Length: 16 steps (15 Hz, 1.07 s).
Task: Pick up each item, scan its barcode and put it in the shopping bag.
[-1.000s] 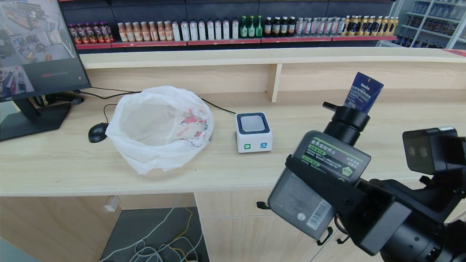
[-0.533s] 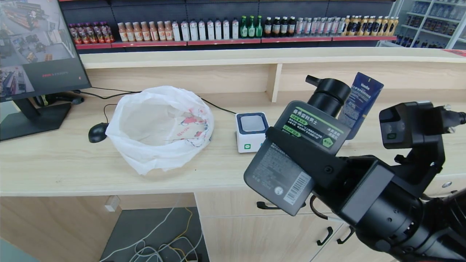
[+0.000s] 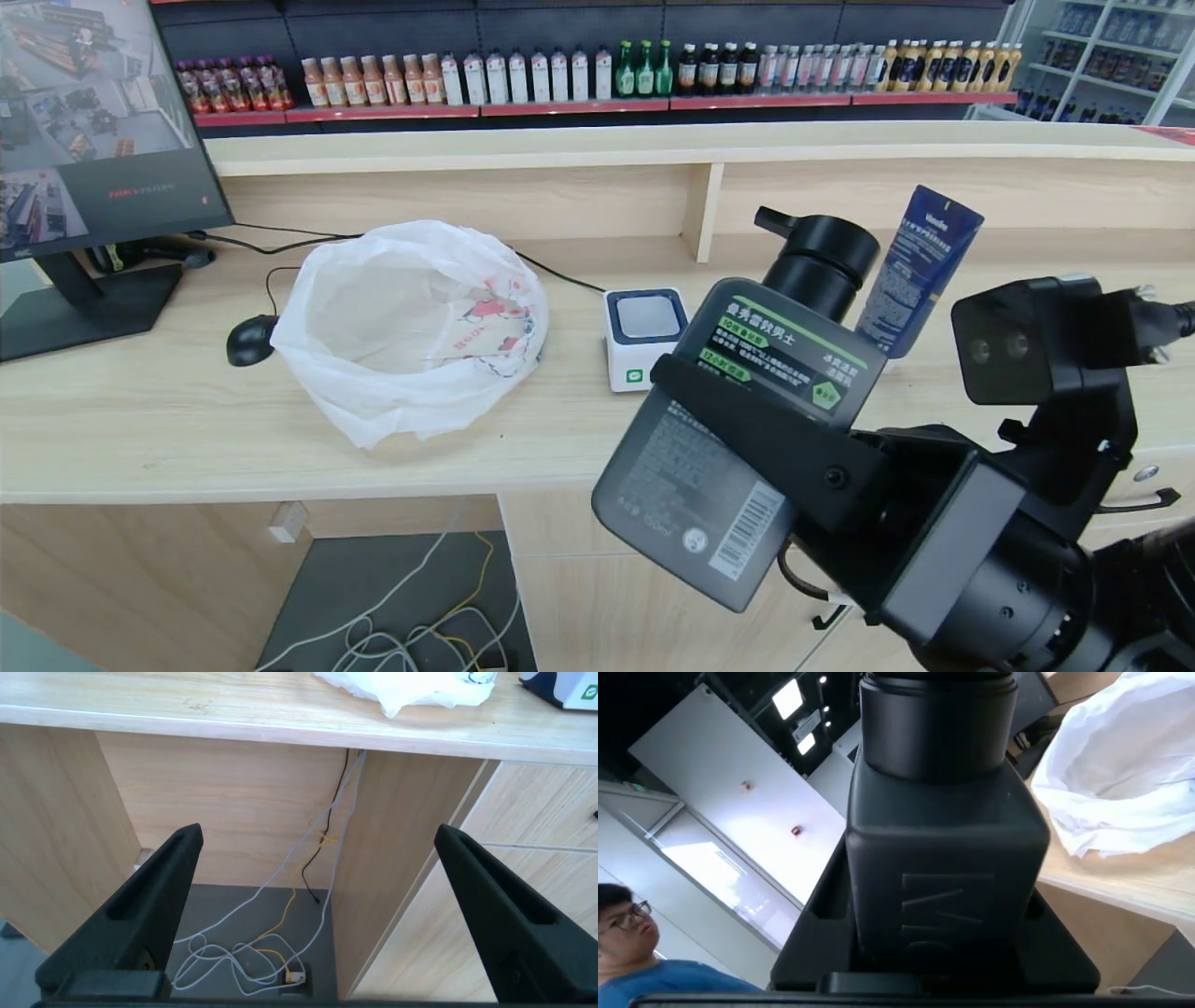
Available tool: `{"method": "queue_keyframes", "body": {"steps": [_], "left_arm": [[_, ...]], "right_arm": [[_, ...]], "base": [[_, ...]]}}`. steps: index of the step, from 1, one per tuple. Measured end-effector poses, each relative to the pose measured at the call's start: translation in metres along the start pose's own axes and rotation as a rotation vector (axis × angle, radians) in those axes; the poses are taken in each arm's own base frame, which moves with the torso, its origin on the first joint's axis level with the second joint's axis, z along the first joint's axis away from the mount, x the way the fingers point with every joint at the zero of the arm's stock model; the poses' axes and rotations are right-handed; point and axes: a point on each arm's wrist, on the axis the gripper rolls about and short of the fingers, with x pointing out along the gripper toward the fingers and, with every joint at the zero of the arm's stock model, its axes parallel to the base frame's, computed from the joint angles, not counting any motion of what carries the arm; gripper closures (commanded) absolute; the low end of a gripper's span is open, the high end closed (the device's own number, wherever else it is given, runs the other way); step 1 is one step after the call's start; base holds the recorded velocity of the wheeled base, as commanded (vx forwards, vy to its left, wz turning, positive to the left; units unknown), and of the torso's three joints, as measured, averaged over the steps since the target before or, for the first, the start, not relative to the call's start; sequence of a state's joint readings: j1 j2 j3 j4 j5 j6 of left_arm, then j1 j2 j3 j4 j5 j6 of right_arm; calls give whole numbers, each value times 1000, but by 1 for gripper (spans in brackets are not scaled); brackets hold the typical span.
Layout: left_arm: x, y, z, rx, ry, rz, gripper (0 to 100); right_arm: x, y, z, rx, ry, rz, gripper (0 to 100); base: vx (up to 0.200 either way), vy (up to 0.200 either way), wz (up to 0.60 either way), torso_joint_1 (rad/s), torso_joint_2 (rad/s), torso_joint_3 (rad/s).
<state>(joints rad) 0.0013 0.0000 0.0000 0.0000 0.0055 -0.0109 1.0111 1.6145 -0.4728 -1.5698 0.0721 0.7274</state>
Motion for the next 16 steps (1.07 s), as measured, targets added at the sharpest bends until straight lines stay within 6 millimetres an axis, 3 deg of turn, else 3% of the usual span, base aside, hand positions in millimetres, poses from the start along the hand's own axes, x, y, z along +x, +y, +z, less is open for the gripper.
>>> {"method": "queue_keyframes", "body": {"steps": [10, 16], "left_arm": [[0, 0, 0, 0, 0, 0, 0], [0, 0, 0, 0, 0, 0, 0]], "right_arm": [[0, 5, -5, -11, 14, 12, 100], [-8, -1, -9, -121, 42, -17, 100]], "base": [[0, 0, 0, 0, 0, 0], [0, 0, 0, 0, 0, 0]]}}
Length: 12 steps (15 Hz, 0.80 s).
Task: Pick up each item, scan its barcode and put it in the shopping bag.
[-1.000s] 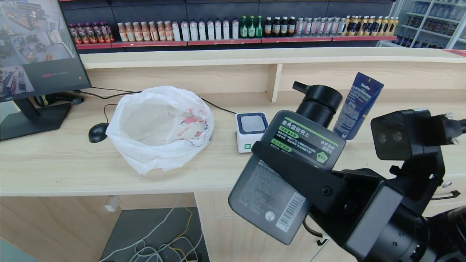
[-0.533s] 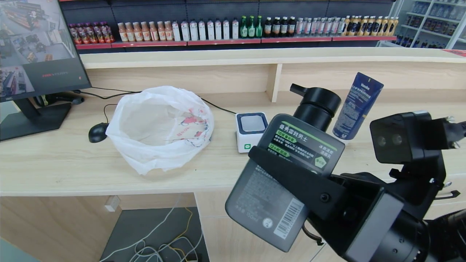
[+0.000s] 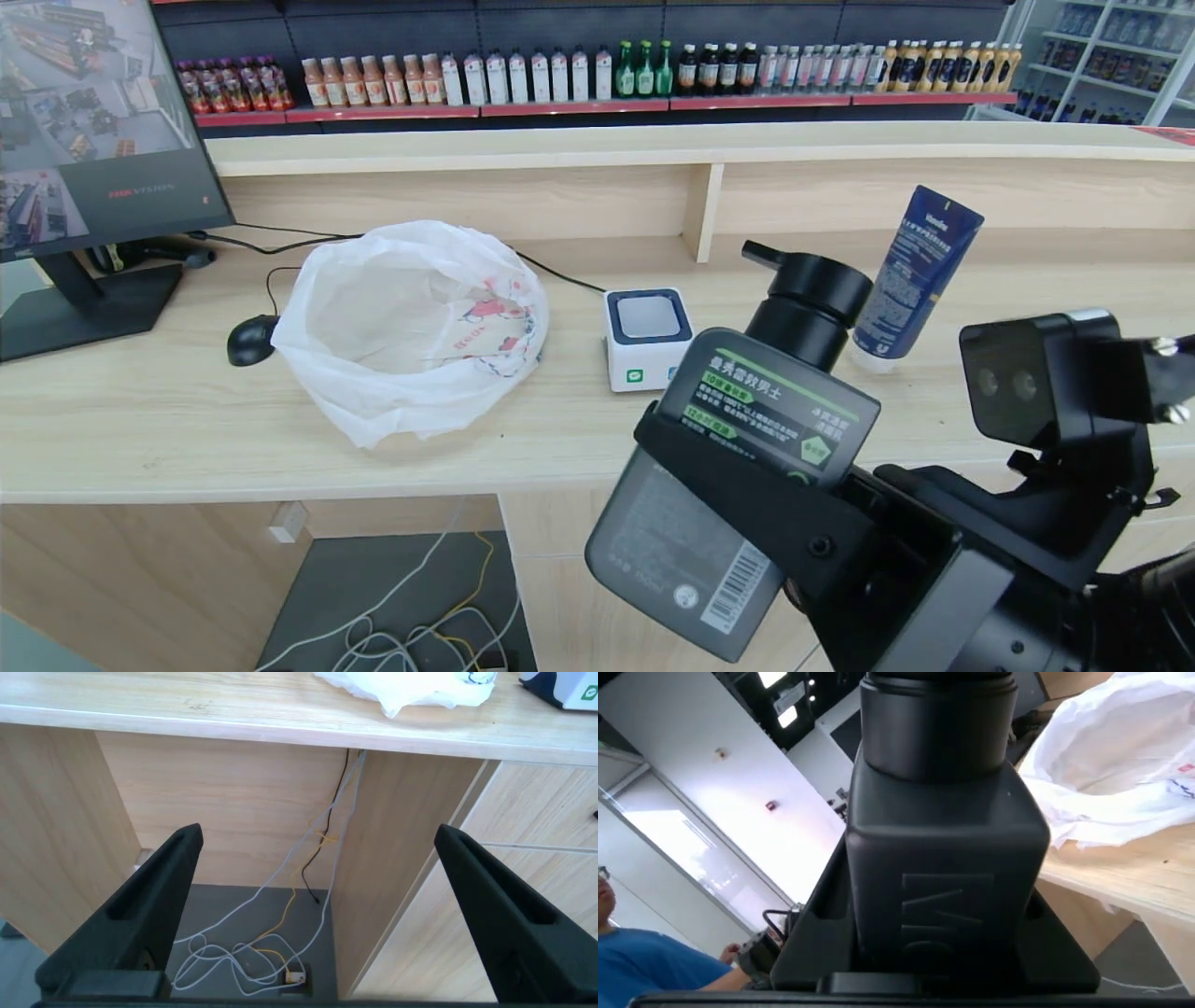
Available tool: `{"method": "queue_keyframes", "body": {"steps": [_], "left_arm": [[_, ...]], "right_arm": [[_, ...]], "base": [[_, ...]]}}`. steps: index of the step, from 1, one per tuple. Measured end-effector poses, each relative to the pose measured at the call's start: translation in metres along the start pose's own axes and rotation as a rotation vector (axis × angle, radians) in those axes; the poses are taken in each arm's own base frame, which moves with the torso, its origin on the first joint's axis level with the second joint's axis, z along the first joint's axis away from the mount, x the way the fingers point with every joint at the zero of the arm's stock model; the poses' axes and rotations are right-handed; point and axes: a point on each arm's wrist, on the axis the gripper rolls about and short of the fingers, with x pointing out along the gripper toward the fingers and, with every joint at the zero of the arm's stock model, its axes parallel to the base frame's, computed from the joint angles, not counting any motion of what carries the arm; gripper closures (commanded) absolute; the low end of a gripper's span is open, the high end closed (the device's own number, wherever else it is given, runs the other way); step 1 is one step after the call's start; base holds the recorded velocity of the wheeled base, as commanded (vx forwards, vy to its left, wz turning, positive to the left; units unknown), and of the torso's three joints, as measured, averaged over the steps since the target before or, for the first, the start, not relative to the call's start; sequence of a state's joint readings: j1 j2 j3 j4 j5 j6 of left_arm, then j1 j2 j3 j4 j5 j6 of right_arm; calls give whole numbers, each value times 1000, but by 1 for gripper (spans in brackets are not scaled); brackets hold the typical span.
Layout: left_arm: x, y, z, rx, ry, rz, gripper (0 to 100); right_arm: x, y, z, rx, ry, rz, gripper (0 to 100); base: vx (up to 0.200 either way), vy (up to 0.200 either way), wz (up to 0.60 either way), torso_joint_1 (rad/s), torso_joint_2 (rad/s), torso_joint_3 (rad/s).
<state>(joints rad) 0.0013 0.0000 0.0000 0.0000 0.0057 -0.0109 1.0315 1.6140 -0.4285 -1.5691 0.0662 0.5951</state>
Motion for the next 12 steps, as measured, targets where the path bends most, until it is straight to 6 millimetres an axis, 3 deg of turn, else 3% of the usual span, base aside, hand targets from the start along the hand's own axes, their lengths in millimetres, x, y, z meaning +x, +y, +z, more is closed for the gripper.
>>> {"method": "queue_keyframes", "body": {"steps": [4, 12], "left_arm": [[0, 0, 0, 0, 0, -1, 0], [0, 0, 0, 0, 0, 0, 0]], "right_arm": [[-5, -13, 5, -115, -9, -55, 100], [-31, -58, 27, -605, -12, -314, 100]], "base": [[0, 0, 0, 0, 0, 0], [0, 0, 0, 0, 0, 0]]}}
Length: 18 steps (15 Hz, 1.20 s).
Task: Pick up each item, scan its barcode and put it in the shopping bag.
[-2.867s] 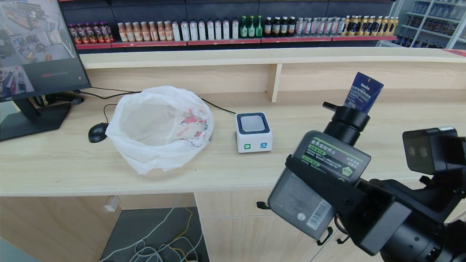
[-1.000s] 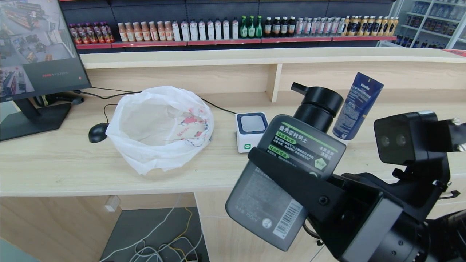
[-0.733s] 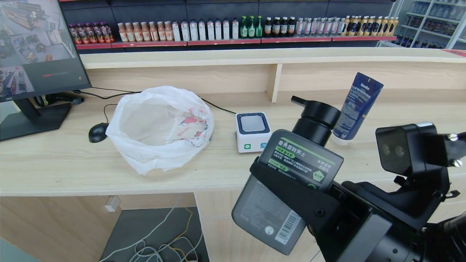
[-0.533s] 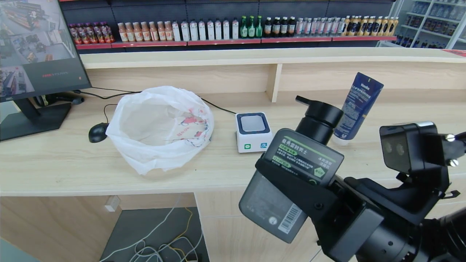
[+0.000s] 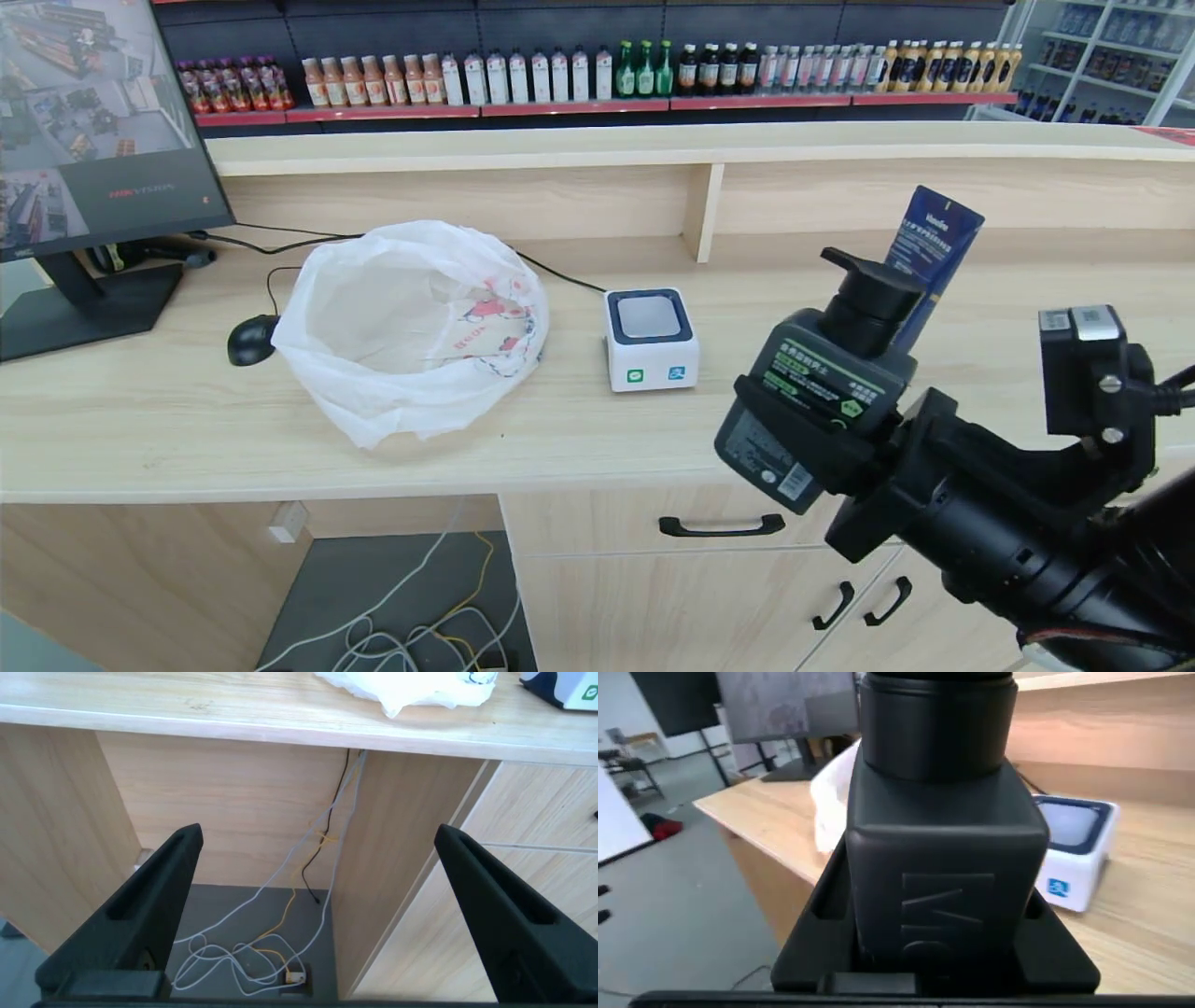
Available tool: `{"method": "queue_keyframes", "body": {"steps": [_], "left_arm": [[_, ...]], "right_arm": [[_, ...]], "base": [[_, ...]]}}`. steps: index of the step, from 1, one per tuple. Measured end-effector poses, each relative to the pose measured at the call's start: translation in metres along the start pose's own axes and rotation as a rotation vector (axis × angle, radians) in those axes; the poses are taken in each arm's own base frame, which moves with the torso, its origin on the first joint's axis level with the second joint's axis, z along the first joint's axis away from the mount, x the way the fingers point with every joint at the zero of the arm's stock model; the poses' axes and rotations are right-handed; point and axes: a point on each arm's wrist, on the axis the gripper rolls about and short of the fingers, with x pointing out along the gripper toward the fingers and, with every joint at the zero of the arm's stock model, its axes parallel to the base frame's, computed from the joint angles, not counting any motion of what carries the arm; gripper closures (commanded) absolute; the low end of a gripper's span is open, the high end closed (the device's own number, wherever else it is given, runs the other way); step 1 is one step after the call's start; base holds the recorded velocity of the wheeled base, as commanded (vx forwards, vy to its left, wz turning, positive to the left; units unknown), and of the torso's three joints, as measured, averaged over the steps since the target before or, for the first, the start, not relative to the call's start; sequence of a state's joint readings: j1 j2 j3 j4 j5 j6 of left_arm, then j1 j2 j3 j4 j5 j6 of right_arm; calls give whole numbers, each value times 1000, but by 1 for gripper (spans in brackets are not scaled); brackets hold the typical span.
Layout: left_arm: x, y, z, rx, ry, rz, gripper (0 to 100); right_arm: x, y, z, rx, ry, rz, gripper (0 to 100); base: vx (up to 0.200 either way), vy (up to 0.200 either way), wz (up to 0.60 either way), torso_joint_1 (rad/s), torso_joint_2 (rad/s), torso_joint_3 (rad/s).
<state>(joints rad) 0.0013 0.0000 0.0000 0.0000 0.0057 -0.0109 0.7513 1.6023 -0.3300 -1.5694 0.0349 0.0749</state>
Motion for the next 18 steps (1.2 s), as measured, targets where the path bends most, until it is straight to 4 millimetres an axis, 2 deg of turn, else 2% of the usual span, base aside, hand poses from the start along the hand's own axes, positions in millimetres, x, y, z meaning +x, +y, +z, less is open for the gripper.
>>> {"method": "queue_keyframes", "body": {"steps": [3, 6, 9, 12, 18], "left_arm": [[0, 0, 0, 0, 0, 0, 0], [0, 0, 0, 0, 0, 0, 0], [0, 0, 0, -3, 0, 0, 0], [0, 0, 0, -4, 0, 0, 0], [0, 0, 0, -7, 0, 0, 0]], "right_arm": [[-14, -10, 6, -91, -11, -154, 100], [-24, -21, 17, -209, -36, -228, 100], [-36, -29, 18, -198, -30, -270, 100], [-38, -37, 21, -181, -41, -311, 100], [-31, -48, 19, -178, -38, -353, 100]], "base": [[0, 0, 0, 0, 0, 0], [0, 0, 0, 0, 0, 0], [0, 0, 0, 0, 0, 0], [0, 0, 0, 0, 0, 0], [0, 200, 0, 4, 2, 2]]}}
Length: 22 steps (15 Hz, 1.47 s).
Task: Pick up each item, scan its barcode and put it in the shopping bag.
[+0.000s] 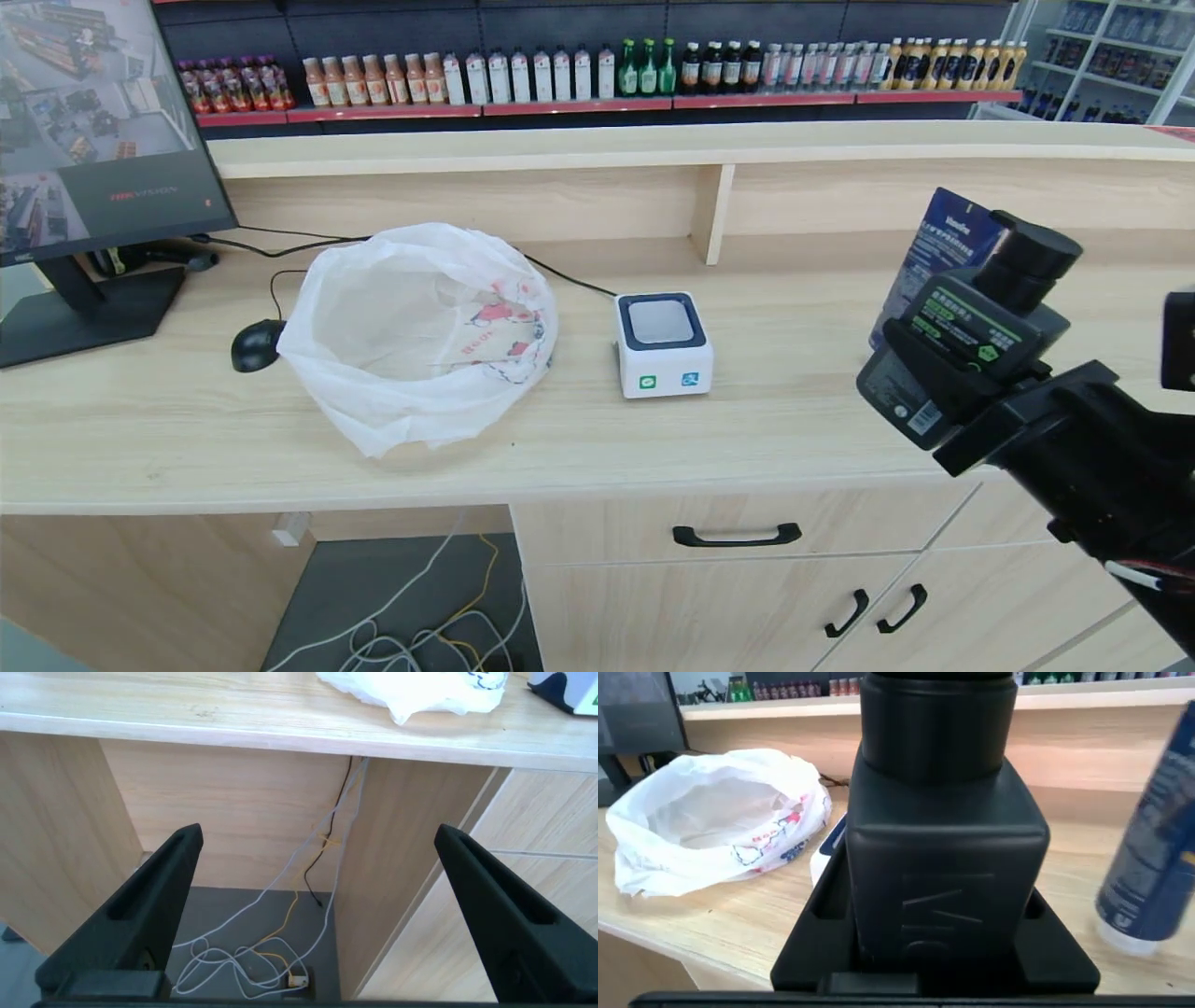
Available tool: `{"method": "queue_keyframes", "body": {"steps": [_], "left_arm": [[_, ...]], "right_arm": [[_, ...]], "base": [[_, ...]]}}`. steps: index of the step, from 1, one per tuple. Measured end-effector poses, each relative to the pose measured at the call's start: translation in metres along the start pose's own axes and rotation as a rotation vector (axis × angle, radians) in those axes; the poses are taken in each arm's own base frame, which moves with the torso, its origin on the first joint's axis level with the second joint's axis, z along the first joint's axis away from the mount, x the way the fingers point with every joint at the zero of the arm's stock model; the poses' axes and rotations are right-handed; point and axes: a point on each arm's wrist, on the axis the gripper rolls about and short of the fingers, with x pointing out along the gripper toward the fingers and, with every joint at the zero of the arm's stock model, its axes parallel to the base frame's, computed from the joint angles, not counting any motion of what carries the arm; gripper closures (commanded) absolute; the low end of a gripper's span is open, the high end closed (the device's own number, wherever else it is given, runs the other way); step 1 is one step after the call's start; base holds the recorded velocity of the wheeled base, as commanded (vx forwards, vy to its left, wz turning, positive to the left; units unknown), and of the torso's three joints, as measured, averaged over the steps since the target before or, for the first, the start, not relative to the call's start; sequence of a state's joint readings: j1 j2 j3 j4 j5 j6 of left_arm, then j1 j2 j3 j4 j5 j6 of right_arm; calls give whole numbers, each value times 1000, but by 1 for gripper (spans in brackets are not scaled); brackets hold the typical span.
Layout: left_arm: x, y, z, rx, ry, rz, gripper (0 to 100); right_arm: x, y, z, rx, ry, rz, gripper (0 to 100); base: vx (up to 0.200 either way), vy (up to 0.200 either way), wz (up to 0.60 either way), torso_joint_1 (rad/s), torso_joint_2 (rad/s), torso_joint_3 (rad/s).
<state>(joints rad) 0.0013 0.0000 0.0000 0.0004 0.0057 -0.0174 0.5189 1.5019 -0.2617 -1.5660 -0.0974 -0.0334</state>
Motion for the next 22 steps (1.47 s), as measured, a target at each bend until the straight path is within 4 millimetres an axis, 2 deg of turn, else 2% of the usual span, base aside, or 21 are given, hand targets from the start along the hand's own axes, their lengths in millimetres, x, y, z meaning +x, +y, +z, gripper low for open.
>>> {"method": "queue_keyframes", "body": {"steps": [6, 13, 16, 19, 22], "left_arm": [[0, 0, 0, -1, 0, 0, 0], [0, 0, 0, 6, 0, 0, 0], [0, 0, 0, 6, -1, 0, 0], [0, 0, 0, 6, 0, -1, 0], [0, 0, 0, 6, 0, -1, 0]], "right_arm": [[8, -7, -2, -9, -2, -36, 100], [9, -15, -7, -78, 16, -66, 100], [17, -15, -6, -103, 1, -18, 100], [36, -26, -10, -234, -21, 70, 100], [70, -41, -5, -378, -102, 90, 100]], "base": [[0, 200, 0, 1, 5, 5], [0, 0, 0, 0, 0, 0], [0, 0, 0, 0, 0, 0], [0, 0, 0, 0, 0, 0], [0, 0, 0, 0, 0, 0]]}}
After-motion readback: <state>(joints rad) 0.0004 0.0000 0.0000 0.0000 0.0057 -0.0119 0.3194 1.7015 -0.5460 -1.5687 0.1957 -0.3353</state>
